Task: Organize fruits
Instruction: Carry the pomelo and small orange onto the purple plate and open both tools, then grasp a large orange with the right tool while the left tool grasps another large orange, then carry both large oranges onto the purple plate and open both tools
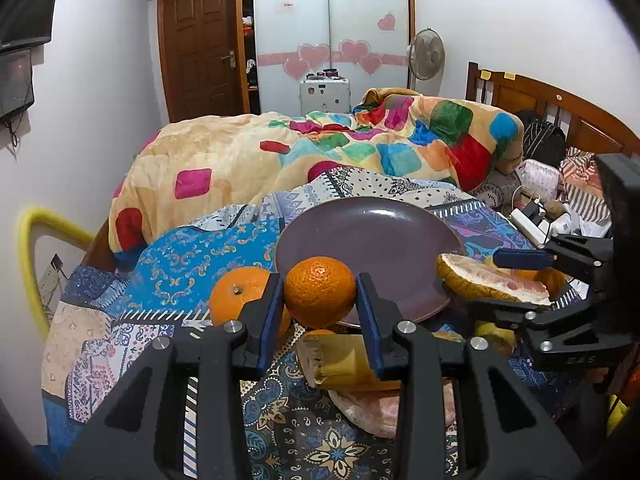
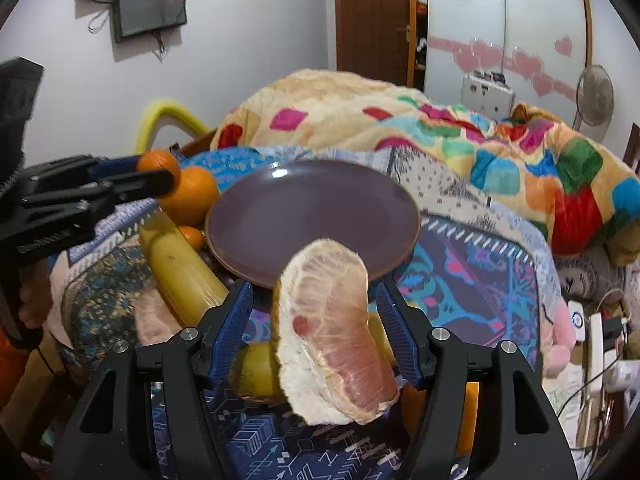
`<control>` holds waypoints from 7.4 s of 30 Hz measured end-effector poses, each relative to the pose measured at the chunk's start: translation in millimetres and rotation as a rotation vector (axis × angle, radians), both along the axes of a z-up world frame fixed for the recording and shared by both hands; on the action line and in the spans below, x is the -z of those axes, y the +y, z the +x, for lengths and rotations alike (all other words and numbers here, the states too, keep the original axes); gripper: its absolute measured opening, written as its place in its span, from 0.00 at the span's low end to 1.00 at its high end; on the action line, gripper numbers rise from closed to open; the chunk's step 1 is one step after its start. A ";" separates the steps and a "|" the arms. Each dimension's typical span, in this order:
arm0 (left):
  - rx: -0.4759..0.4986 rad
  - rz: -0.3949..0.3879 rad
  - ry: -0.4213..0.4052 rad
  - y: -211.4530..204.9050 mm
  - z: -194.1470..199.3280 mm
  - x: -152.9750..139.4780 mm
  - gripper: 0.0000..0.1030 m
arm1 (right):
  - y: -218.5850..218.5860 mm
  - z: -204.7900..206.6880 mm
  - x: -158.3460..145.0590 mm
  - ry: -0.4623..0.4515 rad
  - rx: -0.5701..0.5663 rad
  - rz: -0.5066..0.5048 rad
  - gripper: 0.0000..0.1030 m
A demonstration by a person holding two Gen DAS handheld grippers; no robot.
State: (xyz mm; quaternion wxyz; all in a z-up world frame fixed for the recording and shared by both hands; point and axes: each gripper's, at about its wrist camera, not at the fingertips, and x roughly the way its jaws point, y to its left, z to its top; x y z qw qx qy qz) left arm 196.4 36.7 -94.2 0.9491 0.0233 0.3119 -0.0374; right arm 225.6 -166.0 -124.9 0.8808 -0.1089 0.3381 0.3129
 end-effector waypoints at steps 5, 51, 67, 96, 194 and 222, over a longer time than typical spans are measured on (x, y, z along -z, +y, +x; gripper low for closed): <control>-0.001 0.004 0.009 0.5 4.1 3.3 0.35 | -0.1 4.7 3.9 0.026 0.013 0.003 0.47; 0.048 0.021 0.349 2.5 150.5 34.4 0.36 | 52.1 120.1 -7.3 0.212 0.106 -0.153 0.46; 0.019 -0.004 0.226 18.9 117.6 -3.5 0.60 | 41.1 92.8 -41.3 0.101 0.113 -0.098 0.55; -0.028 -0.003 0.204 69.0 36.6 17.3 0.72 | -52.6 11.0 -23.7 -0.058 0.241 -0.014 0.63; 0.119 -0.054 0.242 14.7 121.5 28.2 0.64 | 27.7 81.5 -26.5 -0.028 0.089 0.003 0.59; -0.026 -0.072 0.137 86.1 92.2 9.3 0.66 | 89.4 127.9 -18.4 0.104 0.051 -0.072 0.59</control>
